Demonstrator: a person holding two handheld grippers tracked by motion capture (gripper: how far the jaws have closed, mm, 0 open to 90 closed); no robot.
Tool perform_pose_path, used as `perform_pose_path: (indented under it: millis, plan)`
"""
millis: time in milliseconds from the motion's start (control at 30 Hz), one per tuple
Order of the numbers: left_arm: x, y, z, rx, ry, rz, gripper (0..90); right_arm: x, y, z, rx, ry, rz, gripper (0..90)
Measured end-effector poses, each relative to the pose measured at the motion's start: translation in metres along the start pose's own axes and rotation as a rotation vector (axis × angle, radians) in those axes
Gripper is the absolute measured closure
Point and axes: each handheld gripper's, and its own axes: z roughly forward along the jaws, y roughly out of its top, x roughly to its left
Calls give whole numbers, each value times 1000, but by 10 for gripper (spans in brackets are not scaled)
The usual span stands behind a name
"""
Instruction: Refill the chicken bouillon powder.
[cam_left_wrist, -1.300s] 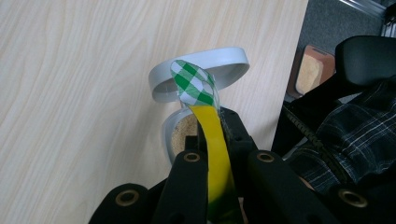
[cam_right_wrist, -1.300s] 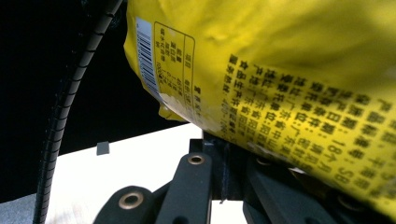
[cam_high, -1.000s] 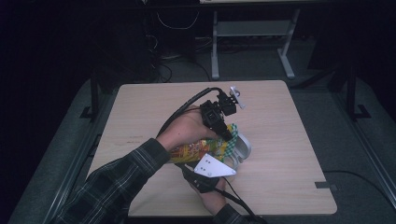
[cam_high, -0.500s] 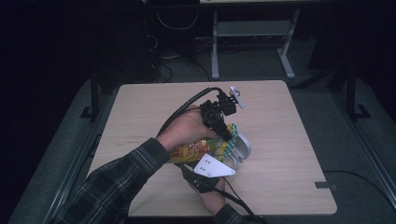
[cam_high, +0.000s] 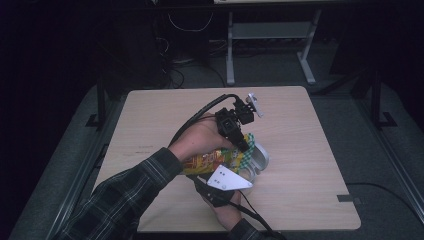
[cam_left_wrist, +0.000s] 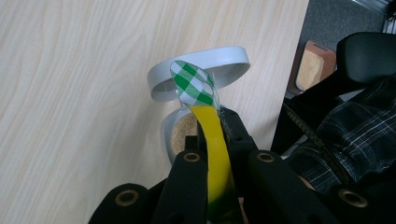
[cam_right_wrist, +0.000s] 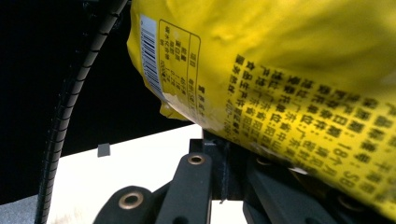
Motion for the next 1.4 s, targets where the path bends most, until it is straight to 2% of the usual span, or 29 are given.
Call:
perform_pose_path:
  millis: [1400]
  plan:
    - [-2,5,-1,1,9,0,875,-2,2,-1,-9,-4,-3,900]
